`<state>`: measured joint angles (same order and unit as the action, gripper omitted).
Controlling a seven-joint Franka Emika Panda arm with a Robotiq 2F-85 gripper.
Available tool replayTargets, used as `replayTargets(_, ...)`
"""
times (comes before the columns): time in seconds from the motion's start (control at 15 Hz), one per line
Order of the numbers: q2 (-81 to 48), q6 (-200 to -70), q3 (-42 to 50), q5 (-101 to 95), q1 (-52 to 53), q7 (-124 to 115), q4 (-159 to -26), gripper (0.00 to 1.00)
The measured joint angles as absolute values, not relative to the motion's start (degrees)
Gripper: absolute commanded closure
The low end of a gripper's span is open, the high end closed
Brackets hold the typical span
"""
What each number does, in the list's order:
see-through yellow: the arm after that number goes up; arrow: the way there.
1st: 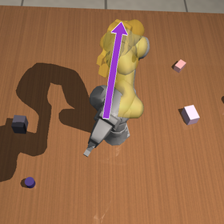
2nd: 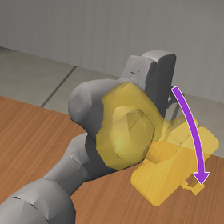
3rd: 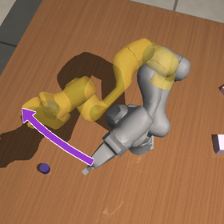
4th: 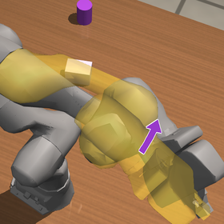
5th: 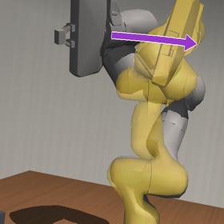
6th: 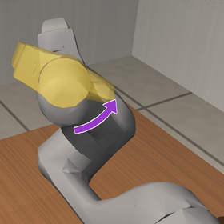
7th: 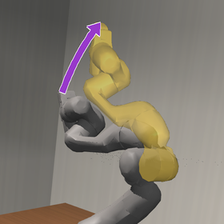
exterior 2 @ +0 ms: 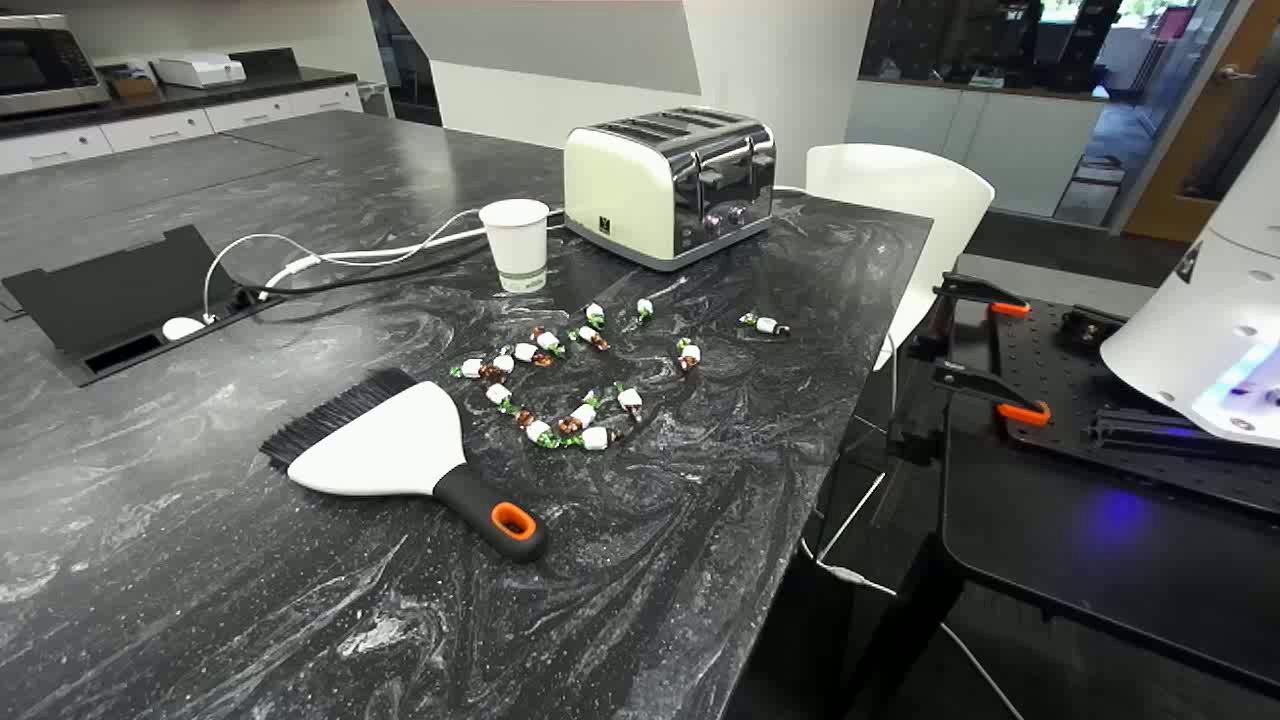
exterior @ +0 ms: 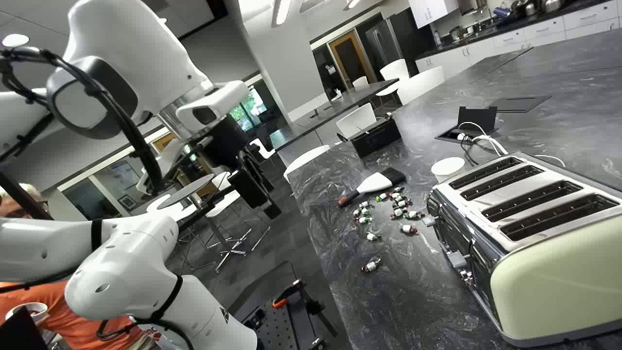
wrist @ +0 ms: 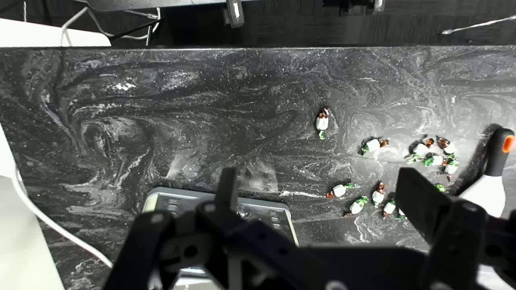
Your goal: Move the cup to the left side of the brush
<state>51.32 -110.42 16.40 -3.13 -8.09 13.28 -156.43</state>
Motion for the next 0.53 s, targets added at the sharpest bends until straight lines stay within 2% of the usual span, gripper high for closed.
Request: replayTargets(0.53,51.32,-111.28,14.57,-0.91,-6.81,12.99,-156.5,0.0)
